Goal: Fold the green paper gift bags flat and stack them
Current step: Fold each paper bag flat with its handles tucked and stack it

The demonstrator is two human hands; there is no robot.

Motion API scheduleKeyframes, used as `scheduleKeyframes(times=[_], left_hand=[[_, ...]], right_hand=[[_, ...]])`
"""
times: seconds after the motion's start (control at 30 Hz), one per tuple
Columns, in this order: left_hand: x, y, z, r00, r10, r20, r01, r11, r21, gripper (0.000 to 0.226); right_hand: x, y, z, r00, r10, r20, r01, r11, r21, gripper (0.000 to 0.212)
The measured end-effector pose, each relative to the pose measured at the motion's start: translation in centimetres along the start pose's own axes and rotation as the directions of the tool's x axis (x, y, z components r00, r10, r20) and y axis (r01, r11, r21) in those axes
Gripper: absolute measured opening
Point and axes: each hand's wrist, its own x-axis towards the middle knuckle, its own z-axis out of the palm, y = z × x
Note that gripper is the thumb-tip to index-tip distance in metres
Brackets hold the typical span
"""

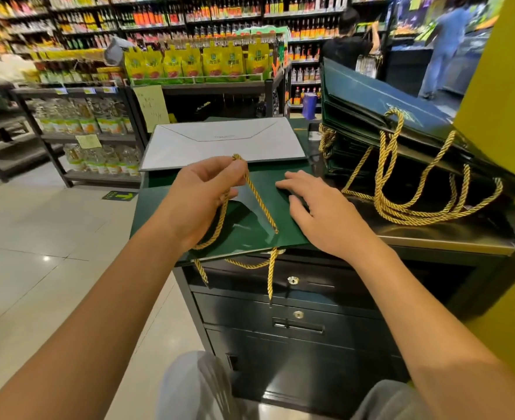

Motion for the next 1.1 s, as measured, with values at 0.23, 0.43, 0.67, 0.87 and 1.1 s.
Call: scheduleKeyframes(times=[0.23, 0.43, 0.67, 0.87, 1.1], left_hand=[[-2.1, 1.1, -4.8, 0.998, 0.013, 0.065, -0.046, 0.837, 0.545, 0.02], [-4.5, 0.6, -9.4, 0.963, 0.0, 0.268, -0.205, 0.642, 0.738, 0.027], [-5.6, -0.8, -9.4, 0.938, 0.14, 0.316, -0.345, 0.46, 0.818, 0.024], [-5.8, -1.2, -8.9, 0.921, 0.199, 0.335, -0.389, 0.427, 0.816, 0.018], [-5.6, -1.2, -8.6, 0.957, 0.155, 0.244, -0.284, 0.667, 0.688, 0.01]], right_hand=[[-0.1, -0.3, -0.2, 1.0, 0.011, 0.011, -0.011, 1.0, 0.001, 0.04], [0.0, -0.4, -0.2, 0.999, 0.022, 0.026, -0.022, 1.0, 0.0, 0.041], [0.0, -0.4, -0.2, 0.999, 0.018, 0.037, -0.019, 1.0, 0.01, 0.04], [-0.1, -0.4, -0.2, 0.999, 0.021, 0.03, -0.021, 1.0, 0.016, 0.041], [0.0, -0.2, -0.1, 0.999, 0.032, 0.023, -0.032, 0.999, 0.02, 0.041]])
